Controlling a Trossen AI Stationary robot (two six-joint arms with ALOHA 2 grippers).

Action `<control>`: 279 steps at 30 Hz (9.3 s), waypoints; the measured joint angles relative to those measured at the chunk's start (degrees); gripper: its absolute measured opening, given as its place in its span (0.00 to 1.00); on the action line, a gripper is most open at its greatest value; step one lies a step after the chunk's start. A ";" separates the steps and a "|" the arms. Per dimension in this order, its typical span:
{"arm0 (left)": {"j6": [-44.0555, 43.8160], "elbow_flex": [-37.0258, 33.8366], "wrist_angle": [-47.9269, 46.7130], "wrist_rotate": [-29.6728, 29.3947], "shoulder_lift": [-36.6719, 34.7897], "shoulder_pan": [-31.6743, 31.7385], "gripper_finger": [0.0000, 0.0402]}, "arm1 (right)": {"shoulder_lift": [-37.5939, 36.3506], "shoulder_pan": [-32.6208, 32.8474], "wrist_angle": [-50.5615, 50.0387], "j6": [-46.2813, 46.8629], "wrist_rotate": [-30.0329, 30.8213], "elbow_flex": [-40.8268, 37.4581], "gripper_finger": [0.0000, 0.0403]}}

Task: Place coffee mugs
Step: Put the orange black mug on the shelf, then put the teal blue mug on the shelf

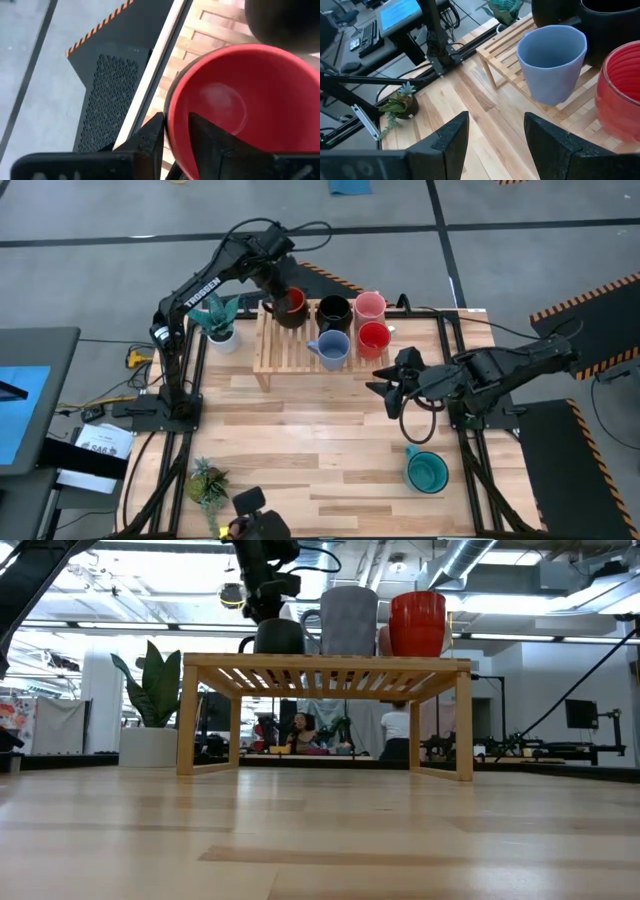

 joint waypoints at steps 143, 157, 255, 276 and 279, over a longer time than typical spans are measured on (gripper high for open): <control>-12.28 -63.76 81.43 6.93 -58.66 -18.99 0.51 | 50.09 -16.46 13.23 5.26 -35.21 18.32 0.15; -12.31 -63.76 81.28 6.93 -58.66 -19.02 0.51 | 47.15 -17.26 13.48 4.14 -34.70 18.51 0.34; -66.45 -62.54 33.11 6.61 -20.72 -44.60 0.08 | -9.33 5.75 -8.36 12.73 -4.35 -21.14 0.51; -36.43 -15.80 -6.43 -3.71 -25.96 -23.94 0.00 | -9.33 5.68 -6.91 12.54 -2.71 -21.14 0.51; -30.70 -15.39 -6.58 2.08 -23.19 -18.79 0.00 | -9.35 5.68 -5.87 12.56 -2.64 -21.14 0.51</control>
